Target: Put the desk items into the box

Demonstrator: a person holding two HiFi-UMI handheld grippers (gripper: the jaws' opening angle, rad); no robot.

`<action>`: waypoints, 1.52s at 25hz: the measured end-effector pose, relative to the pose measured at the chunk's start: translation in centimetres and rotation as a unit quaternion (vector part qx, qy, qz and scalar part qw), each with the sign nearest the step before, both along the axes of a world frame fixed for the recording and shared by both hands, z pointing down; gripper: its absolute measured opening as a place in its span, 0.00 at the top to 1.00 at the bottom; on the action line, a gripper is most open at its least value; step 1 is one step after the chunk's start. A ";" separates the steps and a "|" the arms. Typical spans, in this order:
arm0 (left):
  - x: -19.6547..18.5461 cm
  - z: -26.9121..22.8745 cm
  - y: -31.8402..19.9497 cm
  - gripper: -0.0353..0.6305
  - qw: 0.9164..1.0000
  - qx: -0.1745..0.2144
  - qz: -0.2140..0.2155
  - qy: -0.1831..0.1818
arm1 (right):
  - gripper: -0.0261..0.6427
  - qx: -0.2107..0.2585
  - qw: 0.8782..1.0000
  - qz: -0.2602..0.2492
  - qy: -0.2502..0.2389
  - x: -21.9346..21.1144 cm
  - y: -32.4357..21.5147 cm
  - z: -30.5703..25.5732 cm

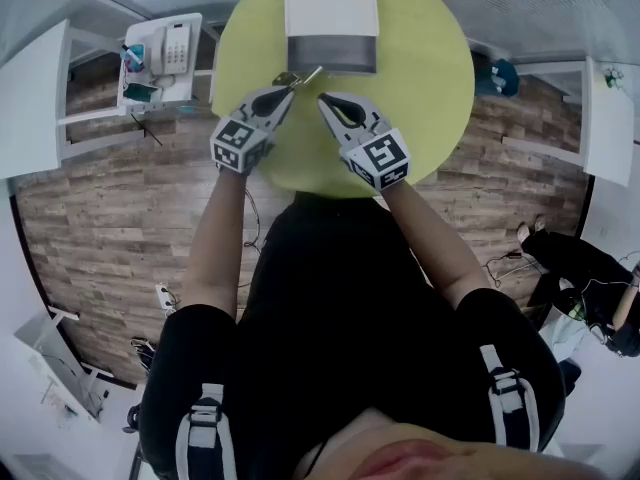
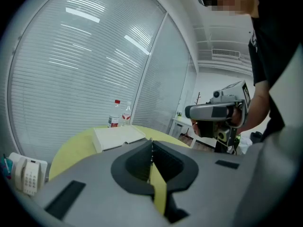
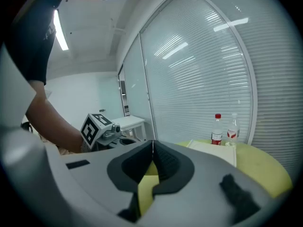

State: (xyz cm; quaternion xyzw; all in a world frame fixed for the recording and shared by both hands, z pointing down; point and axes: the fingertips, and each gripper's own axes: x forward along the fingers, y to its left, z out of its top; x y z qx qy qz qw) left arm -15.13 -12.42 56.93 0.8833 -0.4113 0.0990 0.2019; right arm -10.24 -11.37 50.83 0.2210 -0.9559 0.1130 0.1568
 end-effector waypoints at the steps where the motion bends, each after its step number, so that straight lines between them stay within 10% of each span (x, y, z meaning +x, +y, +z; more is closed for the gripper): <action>1: 0.2 -0.3 -0.3 0.92 1.000 0.003 0.003 0.000 | 0.94 0.002 1.000 0.002 0.000 0.2 -0.3 -0.2; 38: 8.8 3.9 -12.6 0.92 0.996 -0.015 0.083 -0.018 | 0.94 -0.009 0.997 0.071 0.013 7.0 -11.5 2.9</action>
